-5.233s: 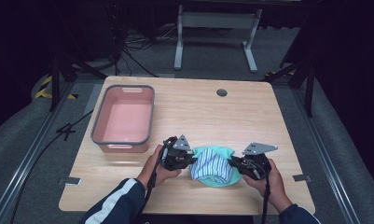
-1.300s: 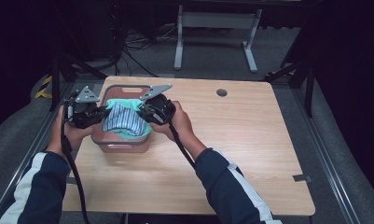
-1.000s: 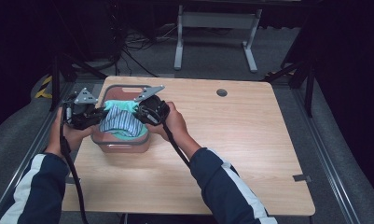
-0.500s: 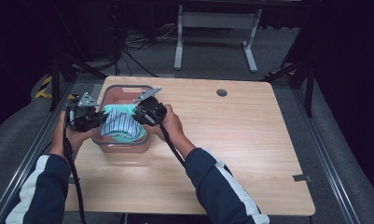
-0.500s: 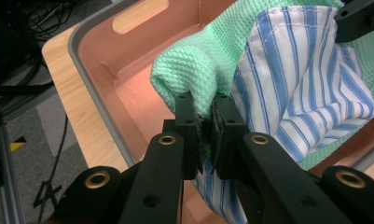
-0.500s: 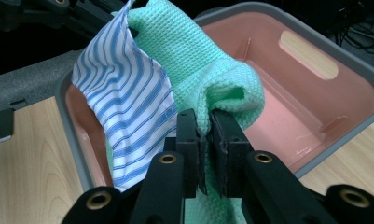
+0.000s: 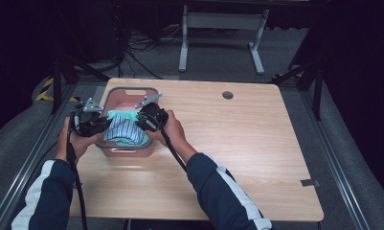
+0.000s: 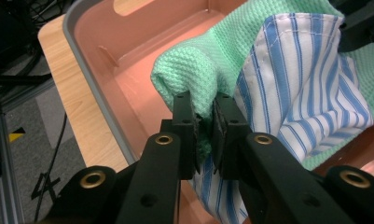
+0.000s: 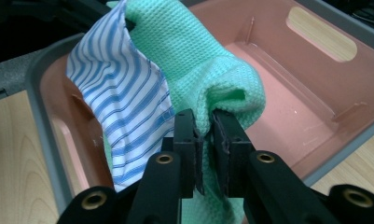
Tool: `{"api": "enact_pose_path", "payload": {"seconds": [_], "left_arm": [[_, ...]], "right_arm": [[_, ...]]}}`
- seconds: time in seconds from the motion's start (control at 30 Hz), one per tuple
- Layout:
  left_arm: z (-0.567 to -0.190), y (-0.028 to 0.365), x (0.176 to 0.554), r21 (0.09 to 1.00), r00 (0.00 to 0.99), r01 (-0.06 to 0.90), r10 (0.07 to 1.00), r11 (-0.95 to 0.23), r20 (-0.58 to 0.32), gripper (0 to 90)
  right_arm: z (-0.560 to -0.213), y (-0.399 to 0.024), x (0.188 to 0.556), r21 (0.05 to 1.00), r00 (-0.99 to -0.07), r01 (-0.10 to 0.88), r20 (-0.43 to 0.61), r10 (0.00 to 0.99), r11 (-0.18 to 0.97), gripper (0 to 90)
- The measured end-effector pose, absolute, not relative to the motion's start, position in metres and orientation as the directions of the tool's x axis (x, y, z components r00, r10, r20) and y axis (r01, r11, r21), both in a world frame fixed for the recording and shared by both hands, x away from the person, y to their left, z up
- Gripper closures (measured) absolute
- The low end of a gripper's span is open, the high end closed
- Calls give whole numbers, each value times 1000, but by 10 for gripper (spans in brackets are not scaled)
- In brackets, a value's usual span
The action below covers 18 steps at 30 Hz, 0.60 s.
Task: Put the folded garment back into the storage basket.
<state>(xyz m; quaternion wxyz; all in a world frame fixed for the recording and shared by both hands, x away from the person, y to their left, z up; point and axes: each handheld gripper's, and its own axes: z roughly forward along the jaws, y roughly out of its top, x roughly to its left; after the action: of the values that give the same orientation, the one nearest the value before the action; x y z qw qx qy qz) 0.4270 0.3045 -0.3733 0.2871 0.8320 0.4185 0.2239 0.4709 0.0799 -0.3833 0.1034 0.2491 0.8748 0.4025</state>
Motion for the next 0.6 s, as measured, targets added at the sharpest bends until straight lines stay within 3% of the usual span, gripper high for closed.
{"api": "enact_pose_path", "payload": {"seconds": [0.33,0.6], "left_arm": [[-379,304,423,670,542,564,828,-483,141,644],[-374,294,415,691,545,535,824,-486,158,573]], "right_arm": [[-387,78,471,736,-847,358,-2,531,574,711],[-385,73,467,732,-851,334,-38,524,594,645]]}}
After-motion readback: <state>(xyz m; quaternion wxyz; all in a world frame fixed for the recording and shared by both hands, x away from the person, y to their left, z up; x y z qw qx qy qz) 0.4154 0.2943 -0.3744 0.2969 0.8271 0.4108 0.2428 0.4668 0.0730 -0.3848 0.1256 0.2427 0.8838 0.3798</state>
